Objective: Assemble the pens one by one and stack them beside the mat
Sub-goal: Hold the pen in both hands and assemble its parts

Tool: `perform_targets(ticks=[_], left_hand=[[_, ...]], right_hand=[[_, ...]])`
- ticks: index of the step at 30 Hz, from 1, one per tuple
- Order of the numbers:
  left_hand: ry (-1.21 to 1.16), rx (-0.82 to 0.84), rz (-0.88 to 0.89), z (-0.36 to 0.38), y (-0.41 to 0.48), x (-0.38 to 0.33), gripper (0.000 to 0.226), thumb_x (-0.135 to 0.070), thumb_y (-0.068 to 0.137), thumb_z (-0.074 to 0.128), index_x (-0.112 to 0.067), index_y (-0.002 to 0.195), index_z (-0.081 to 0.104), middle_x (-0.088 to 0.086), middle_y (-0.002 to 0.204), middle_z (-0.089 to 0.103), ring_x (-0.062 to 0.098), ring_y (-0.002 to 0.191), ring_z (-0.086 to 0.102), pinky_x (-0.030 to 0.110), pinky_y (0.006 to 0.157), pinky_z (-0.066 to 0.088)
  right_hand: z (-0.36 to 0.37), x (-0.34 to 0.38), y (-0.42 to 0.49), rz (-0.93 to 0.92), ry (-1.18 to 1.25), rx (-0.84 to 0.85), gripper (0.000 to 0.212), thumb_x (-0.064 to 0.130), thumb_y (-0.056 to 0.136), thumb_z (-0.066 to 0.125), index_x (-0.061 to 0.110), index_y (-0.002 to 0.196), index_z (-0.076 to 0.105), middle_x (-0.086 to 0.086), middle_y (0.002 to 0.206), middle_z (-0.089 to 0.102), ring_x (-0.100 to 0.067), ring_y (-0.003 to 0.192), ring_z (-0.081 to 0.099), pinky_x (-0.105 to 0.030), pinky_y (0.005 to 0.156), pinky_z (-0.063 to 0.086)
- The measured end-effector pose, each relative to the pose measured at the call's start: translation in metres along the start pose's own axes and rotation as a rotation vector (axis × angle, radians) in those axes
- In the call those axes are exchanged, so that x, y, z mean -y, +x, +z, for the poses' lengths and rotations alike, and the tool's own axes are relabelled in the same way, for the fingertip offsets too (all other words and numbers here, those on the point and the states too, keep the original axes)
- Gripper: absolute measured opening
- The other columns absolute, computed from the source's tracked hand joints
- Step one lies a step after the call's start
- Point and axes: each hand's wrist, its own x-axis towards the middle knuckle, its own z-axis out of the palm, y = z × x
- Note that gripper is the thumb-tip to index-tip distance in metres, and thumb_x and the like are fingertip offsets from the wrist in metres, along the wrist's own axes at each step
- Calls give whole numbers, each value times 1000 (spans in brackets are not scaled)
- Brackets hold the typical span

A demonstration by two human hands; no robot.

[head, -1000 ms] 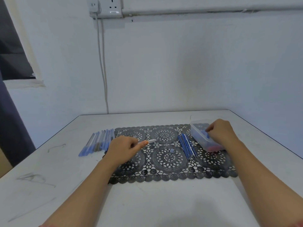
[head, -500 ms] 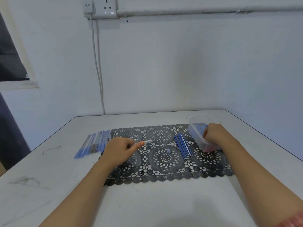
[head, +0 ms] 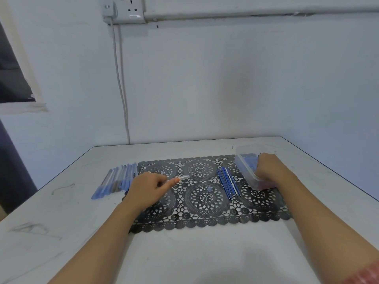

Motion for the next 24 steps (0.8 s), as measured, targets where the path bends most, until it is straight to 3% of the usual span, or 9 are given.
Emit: perform_targets(ticks=[4,9,12,15,19,24], left_hand=[[3,7,-4,0,0,-1,64,-75,82,32,-20,49,41,-7,42,34,6,39,32,16,46,29],[-10,25,-19,-1,0,-3,57,-66,83,37,-20,50,40,-8,43,34,5,39,32,16,47,28],[-18,25,-23,-1,0,-3,59,-70,82,34,-21,49,39,-8,42,33,5,39,31,16,47,29],[-17,15,-19,-2,0,-3,62,-73,81,31,-21,48,37,-7,41,33,5,39,31,16,47,29],[-26,12,-24,-2,-1,-3,57,-67,82,37,-20,49,39,-7,43,34,5,39,32,15,48,28],[-14,6,-15,-1,-1,0,66,-78,78,27,-20,50,41,-6,42,34,6,39,32,15,47,29]], right_hand=[[2,1,1,43,78,-31,7,10,87,51,6,87,45,-3,66,40,-23,71,48,-23,45,27],[4,2,3,92,308,-144,12,4,78,54,5,67,56,-8,67,55,-22,63,53,-23,50,39],[3,5,1,4,420,-225,21,4,80,54,9,87,74,-9,93,70,-23,80,62,-27,69,49],[0,11,-4,-130,429,-311,33,-2,85,48,11,104,71,-10,109,67,-24,97,60,-27,82,45],[-2,18,-9,-321,376,-499,31,-7,86,51,9,105,70,-11,100,66,-26,95,57,-25,78,40],[-2,27,-16,-470,399,-690,20,-5,81,62,4,96,72,-12,90,65,-27,89,59,-25,75,39]])
